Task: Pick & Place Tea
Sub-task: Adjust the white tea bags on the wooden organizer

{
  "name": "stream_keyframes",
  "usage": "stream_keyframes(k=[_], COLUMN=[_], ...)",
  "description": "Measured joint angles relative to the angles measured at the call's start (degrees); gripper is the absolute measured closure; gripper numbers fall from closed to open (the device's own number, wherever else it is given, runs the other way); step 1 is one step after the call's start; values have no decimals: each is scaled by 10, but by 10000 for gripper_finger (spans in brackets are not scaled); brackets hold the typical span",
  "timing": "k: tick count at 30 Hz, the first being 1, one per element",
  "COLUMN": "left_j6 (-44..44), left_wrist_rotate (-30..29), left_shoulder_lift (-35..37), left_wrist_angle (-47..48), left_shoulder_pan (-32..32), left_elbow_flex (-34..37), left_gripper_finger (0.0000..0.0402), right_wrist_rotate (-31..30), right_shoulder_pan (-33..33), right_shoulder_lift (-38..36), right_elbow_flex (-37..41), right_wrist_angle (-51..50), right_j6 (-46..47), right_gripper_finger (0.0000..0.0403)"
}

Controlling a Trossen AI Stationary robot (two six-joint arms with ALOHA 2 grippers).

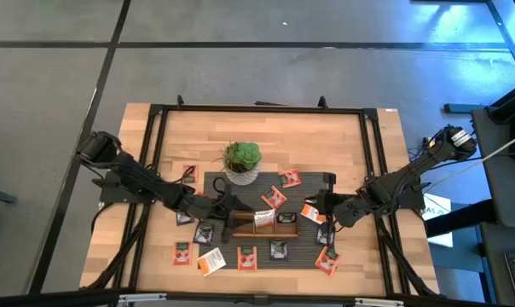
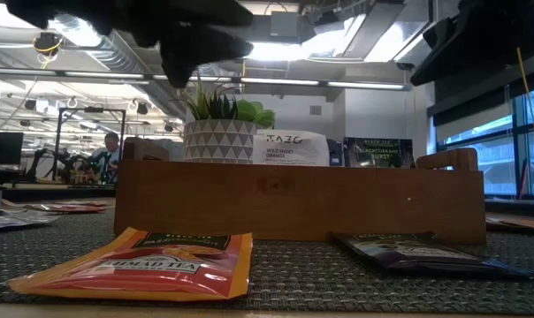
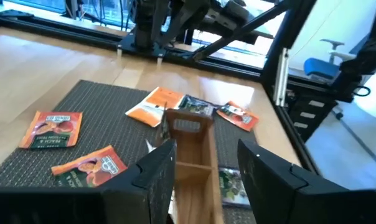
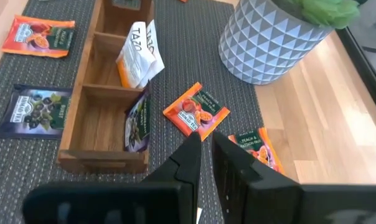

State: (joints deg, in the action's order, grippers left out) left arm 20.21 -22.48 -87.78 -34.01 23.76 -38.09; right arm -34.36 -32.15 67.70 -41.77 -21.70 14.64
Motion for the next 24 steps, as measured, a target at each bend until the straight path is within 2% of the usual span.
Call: stream_keyframes(k=[9, 13, 18, 24], left_j6=[-13, 12, 17, 17], left_wrist_rotate=[0, 4, 43, 45], left_shoulder_lift=[-79, -105, -128, -155], left_wrist_angle=[-54, -53, -89, -111], left_shoulder_pan=[-36, -49, -57, -56], left_elbow_flex=[0, 0, 0, -1], left_gripper_finger=[172, 151, 139, 138], right_wrist_rotate=[-1, -1, -1, 0], right_shoulder_pan=[15, 23, 30, 36], right_shoulder_lift=[2, 2, 2, 2], right_elbow_flex=[0, 0, 0, 0], right_wrist_angle=[9, 9, 8, 8], right_j6=[-13, -14, -14, -14], right_gripper_finger=[359, 359, 359, 359])
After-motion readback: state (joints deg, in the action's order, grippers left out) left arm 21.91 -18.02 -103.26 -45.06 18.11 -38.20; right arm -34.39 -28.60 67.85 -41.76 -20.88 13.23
